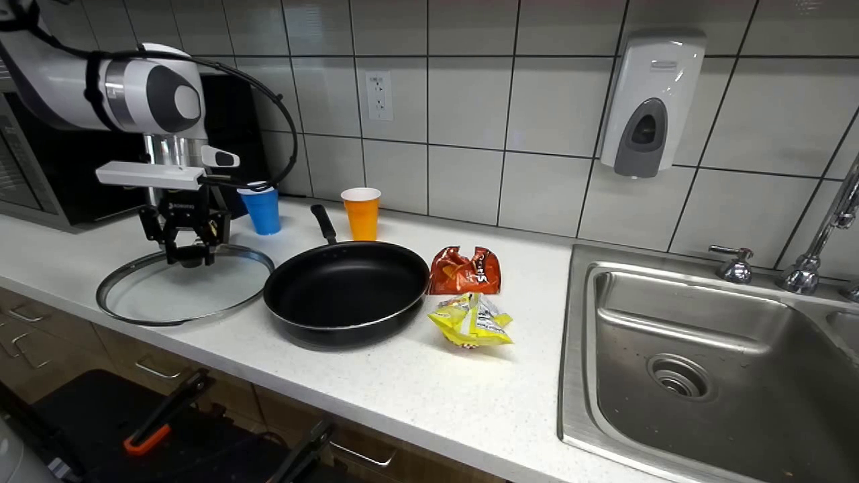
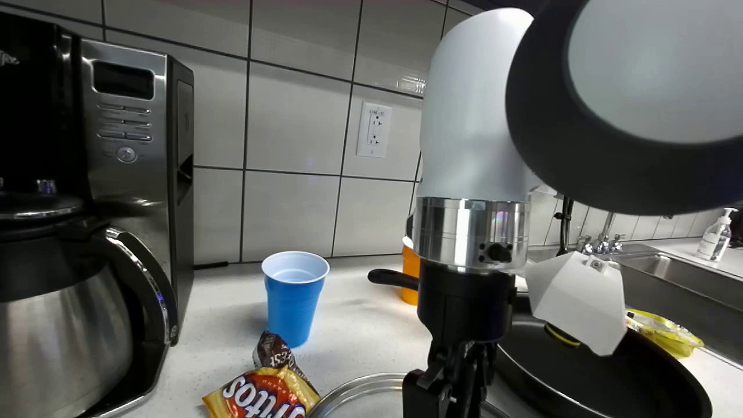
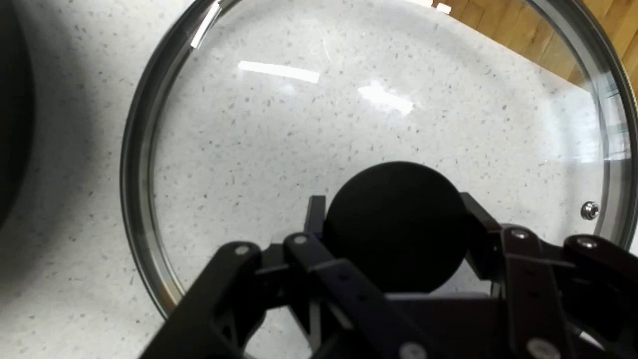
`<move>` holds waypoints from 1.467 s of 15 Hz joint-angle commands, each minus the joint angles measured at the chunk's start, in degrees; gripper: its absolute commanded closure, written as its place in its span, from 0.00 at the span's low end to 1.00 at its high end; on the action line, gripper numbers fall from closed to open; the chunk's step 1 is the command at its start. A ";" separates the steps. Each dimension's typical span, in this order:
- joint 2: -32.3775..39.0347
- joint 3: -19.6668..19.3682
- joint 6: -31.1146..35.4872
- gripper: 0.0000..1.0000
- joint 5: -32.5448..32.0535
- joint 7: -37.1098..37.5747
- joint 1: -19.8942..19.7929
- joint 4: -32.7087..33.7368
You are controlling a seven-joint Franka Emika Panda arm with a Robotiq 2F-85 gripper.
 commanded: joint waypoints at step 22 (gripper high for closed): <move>-0.98 -2.07 -2.97 0.00 -1.35 0.14 -1.18 3.44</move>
